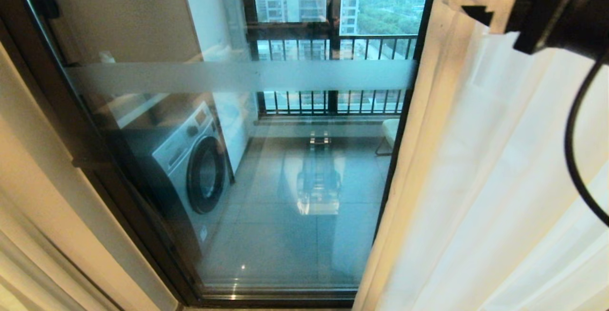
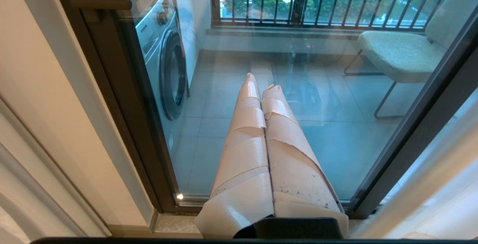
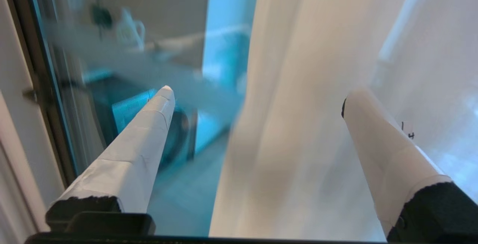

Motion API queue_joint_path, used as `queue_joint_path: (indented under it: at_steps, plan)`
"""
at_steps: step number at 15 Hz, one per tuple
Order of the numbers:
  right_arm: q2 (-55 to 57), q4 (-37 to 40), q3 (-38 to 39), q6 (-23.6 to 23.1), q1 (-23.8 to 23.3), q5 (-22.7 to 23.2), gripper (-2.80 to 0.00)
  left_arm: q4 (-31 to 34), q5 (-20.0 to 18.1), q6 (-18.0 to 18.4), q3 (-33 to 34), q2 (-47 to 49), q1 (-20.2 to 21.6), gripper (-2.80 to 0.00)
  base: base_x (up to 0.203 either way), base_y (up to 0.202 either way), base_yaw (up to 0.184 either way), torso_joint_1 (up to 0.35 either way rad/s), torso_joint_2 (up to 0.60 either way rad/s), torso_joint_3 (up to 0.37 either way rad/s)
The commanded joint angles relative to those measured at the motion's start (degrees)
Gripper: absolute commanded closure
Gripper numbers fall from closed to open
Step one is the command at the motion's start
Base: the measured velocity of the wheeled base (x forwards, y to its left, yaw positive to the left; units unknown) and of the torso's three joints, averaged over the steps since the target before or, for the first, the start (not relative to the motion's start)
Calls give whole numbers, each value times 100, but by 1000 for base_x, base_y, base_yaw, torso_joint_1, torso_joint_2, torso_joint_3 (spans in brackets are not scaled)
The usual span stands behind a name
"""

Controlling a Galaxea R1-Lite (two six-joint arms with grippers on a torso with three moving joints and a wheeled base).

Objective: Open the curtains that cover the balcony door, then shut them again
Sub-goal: Close the inner curtains on both sides

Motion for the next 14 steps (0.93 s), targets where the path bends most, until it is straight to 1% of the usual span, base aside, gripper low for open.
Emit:
queue_joint_path:
  at_steps: [1,5,6,9,12,14]
  plan:
    - [-1130,95,799,13,-70,-21,-280,-2,1,-6,0,-2,2,0,0,0,0,0,0,0]
    - [-2504,513,2022,49,-131,-10,-280,-2,1,-6,0,-2,2,0,0,0,0,0,0,0]
    - [-2783,566,2333,55,-135,-6,0,-2,1,-6,0,-2,2,0,0,0,0,0,0,0]
    - [-3450,773,3000,60,-139,-12,0,-2,1,-6,0,-2,2,0,0,0,0,0,0,0]
    - [-3825,884,3600,128,-185,-33,0,-2,1,-6,0,-2,2,0,0,0,0,0,0,0]
    - [-3963,889,3961,200,-573,-28,0,-2,1,-6,0,-2,2,0,0,0,0,0,0,0]
